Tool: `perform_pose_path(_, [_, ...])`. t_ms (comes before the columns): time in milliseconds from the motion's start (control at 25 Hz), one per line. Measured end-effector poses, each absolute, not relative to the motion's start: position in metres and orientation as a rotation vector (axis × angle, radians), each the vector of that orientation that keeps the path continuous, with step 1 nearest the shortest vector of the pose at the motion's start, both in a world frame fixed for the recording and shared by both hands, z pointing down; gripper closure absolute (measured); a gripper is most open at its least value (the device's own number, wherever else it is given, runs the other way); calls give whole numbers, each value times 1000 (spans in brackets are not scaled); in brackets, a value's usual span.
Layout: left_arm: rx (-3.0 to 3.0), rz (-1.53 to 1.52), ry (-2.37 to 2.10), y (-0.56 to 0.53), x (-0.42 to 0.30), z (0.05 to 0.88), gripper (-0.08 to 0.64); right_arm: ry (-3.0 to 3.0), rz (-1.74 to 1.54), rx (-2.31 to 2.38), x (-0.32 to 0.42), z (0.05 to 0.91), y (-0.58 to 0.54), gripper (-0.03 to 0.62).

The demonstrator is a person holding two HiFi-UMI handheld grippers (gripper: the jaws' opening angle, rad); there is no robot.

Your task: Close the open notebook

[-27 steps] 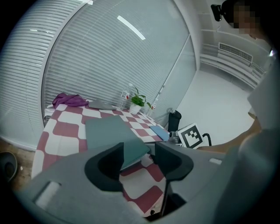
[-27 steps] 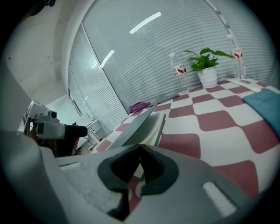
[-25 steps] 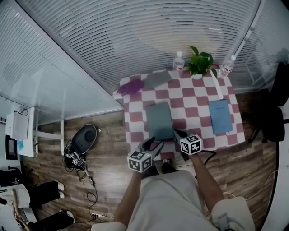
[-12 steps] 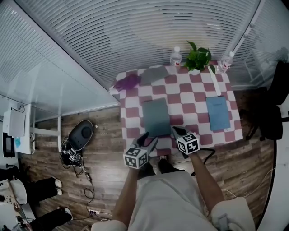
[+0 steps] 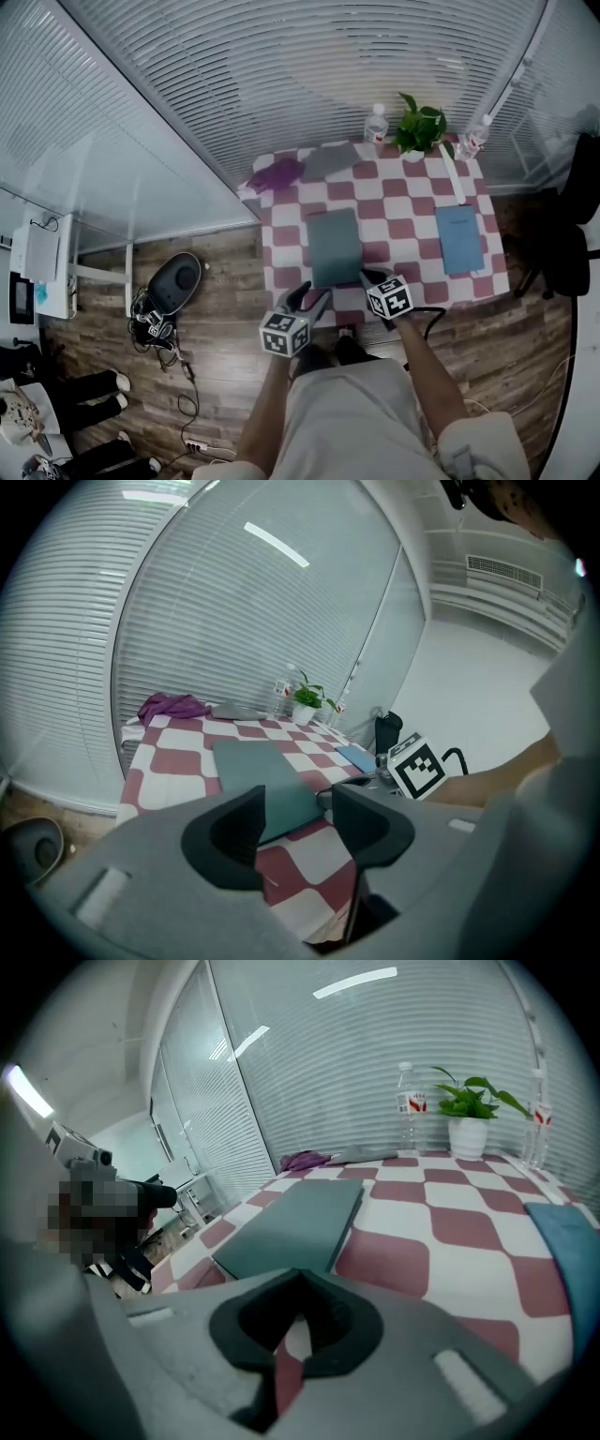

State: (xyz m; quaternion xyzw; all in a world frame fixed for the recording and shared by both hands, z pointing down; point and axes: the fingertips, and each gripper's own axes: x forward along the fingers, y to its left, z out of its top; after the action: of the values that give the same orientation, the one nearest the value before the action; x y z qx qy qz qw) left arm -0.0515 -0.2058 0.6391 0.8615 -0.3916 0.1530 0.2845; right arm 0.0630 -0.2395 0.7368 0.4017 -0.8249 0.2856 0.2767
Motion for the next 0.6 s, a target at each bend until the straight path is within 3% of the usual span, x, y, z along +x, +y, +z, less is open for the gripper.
perform_pose_path(600, [2334, 343, -967, -158, -59, 602, 331, -2201, 771, 1512, 62, 643, -179, 592])
